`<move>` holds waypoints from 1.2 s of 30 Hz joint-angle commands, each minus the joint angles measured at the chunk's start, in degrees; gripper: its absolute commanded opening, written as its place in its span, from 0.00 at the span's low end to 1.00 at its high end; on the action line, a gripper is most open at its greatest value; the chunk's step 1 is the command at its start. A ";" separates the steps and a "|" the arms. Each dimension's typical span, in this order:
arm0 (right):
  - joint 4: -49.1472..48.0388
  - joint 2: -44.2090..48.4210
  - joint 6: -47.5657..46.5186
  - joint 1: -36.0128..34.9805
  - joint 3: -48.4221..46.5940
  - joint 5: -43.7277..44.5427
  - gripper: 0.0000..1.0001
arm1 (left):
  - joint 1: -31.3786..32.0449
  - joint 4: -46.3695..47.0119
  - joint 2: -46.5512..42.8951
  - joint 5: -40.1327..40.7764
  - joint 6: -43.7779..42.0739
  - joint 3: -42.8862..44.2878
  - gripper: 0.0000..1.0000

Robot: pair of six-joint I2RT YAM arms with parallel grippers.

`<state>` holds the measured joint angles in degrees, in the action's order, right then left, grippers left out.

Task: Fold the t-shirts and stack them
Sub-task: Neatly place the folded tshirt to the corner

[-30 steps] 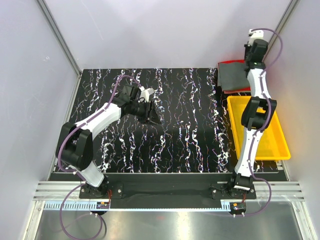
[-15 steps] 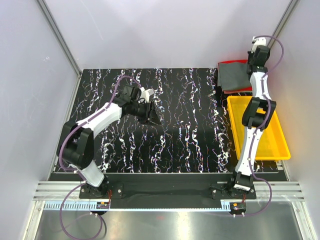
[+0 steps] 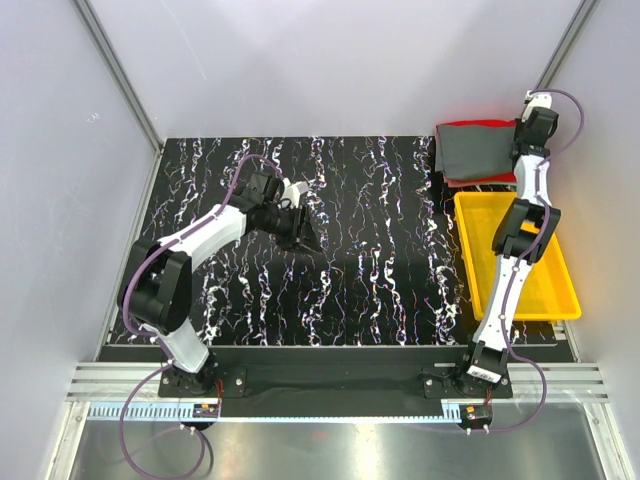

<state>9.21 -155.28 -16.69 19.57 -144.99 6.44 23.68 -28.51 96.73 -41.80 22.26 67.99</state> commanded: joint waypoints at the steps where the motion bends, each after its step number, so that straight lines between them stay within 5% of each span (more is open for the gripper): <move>1: -2.27 3.75 0.60 -0.94 -2.50 -0.99 0.07 | 0.40 0.48 -0.49 0.14 -0.73 1.10 0.45; 15: 9.33 26.86 14.39 -1.20 13.84 -0.36 0.06 | 1.10 0.83 -4.26 -0.65 -0.47 1.62 0.45; 36: 18.83 23.53 18.35 0.46 24.57 -0.54 0.02 | 1.10 1.09 -4.80 -0.56 -0.55 0.66 0.45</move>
<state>27.55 -132.20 -0.49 18.98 -120.75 6.04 24.53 -28.71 93.34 -41.82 22.28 68.01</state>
